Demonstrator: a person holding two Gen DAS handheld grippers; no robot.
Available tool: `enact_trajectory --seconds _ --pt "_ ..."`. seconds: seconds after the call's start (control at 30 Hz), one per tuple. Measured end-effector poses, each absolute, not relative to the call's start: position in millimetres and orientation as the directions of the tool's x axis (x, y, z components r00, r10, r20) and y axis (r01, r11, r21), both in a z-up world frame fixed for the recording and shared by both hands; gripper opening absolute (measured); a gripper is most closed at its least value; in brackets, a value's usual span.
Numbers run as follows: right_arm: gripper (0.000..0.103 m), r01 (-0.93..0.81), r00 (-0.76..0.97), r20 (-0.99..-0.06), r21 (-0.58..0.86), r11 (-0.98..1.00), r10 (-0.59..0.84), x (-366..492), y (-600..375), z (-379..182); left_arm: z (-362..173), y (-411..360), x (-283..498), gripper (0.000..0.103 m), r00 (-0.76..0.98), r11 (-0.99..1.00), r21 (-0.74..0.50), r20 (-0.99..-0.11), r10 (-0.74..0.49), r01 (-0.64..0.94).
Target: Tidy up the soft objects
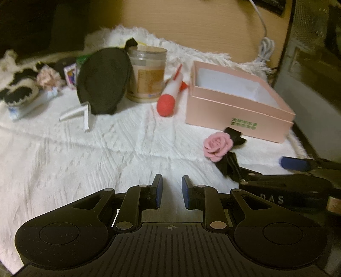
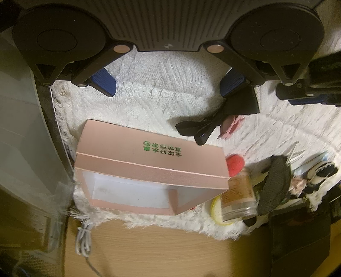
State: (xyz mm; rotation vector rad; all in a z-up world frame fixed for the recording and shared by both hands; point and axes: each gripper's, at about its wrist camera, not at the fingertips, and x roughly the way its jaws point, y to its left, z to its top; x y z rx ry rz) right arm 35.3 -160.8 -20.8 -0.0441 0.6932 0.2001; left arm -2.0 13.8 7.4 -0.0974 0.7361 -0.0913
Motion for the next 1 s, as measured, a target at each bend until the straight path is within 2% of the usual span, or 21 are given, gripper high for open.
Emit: enact_trajectory --seconds 0.1,0.23,0.37,0.47,0.5,0.53,0.8,0.9,1.0 --pt "0.103 -0.228 0.690 -0.697 0.047 0.972 0.196 41 -166 -15 17 35 -10 0.023 0.734 0.979 -0.158 -0.650 -0.199 0.126" --pt "0.103 -0.236 0.637 -0.750 0.031 0.971 0.178 41 -163 -14 39 78 -8 0.023 0.766 0.977 -0.108 -0.607 -0.212 0.184" --pt "0.103 -0.209 0.609 -0.780 0.014 0.978 0.142 41 -154 -12 55 132 31 0.023 0.731 0.967 -0.072 -0.641 -0.234 0.246" --pt "0.101 -0.173 0.565 -0.816 0.029 0.985 0.123 48 -150 -6 59 170 80 0.023 0.650 0.943 -0.093 -0.702 -0.291 0.321" --pt "0.095 -0.154 0.564 -0.817 0.035 0.987 0.117 47 -148 -3 59 180 95 0.023 0.619 0.931 -0.114 -0.718 -0.318 0.347" --pt "0.094 -0.140 0.570 -0.814 0.043 0.989 0.116 43 -144 2 58 189 111 0.023 0.584 0.917 -0.133 -0.734 -0.346 0.375" --pt "0.094 -0.112 0.605 -0.791 0.021 0.993 0.085 5 -85 30 41 203 179 0.024 0.337 0.752 -0.149 -0.826 -0.451 0.642" --pt "0.094 -0.082 0.603 -0.794 0.042 0.996 0.083 -2 -67 35 30 192 189 0.028 0.304 0.702 -0.092 -0.856 -0.418 0.706" --pt "0.094 -0.010 0.661 -0.750 -0.006 1.000 0.002 -9 -53 44 26 187 192 0.030 0.300 0.677 -0.101 -0.841 -0.449 0.729"
